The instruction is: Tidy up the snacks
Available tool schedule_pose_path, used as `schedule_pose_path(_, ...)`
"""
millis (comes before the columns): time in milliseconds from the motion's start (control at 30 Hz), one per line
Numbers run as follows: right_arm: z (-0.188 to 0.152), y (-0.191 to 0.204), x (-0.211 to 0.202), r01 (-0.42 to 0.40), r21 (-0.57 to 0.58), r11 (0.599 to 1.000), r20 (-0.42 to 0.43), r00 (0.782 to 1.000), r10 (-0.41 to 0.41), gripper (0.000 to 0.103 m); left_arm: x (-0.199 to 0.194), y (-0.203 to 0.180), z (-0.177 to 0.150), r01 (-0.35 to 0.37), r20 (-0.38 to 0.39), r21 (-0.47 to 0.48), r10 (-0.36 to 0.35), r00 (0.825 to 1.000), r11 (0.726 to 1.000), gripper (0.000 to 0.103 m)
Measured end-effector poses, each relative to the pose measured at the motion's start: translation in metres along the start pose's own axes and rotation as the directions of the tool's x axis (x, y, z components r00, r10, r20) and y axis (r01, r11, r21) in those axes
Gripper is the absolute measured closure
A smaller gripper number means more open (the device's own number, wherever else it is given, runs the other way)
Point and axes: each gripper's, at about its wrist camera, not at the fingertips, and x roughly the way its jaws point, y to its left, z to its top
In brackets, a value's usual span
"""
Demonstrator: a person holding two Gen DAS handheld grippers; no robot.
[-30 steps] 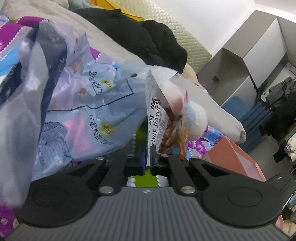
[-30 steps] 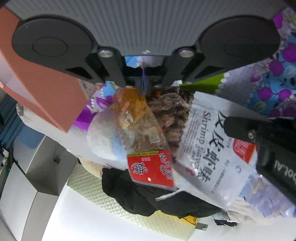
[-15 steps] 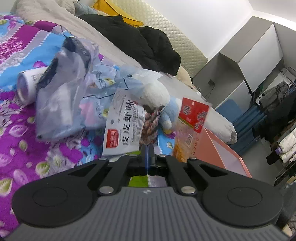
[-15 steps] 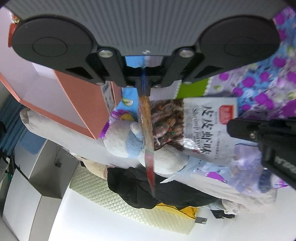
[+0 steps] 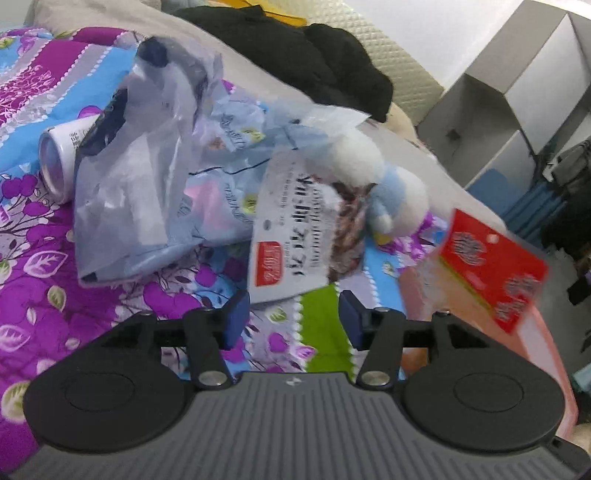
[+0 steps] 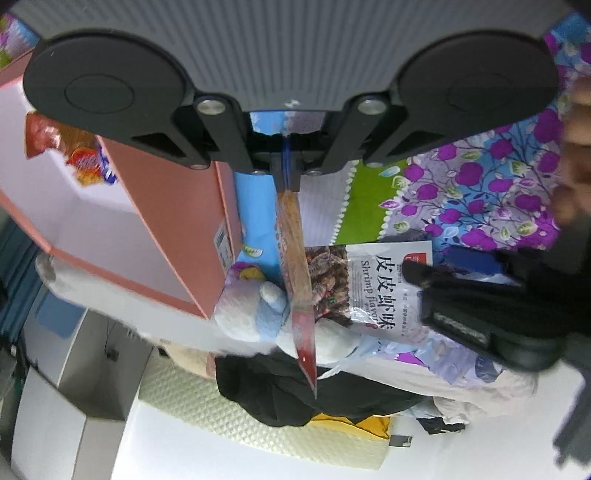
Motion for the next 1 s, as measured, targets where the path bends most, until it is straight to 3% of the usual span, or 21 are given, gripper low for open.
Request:
schedule_pose_path(367,0.0,-0.006,0.009,-0.049,0.031,0.998,-0.011,0.999,0.049,0.1,0.043,0.008,0.002,-0.063,0.019,0.002,0.063,0.998,0.998,0.049)
schedule_pose_path(433,-0.001,-0.005,0.008,-0.053,0.023,0.998,-0.011,0.999,0.053,0.1,0.048,0.006,0.005,-0.06,0.023,0.009,0.06,0.998,0.998,0.069)
schedule_pose_path(500,-0.001,-0.006,0.007,-0.053,0.021,0.998,-0.012,0.999,0.053,0.1,0.051,0.005,0.006,-0.012,0.008,0.022,0.011,1.0,1.0,0.099)
schedule_pose_path(633,0.0,-0.008,0.001,-0.05,0.033,0.998,-0.011,0.999,0.051,0.1,0.04,-0.004,0.003,-0.008,0.022,0.052,0.006,1.0,0.999,0.101)
schedule_pose_path(767,0.001,-0.01,-0.009,-0.052,0.03,0.998,0.001,0.999,0.052,0.1,0.021,-0.008,-0.003,0.019,0.033,0.019,-0.02,0.999,1.0,0.103)
schedule_pose_path(1000,-0.008,-0.007,-0.04,-0.069,0.0,0.998,0.019,0.997,0.069,0.1,-0.034,-0.018,-0.034,0.046,0.054,0.001,-0.046,0.998,0.999,0.103)
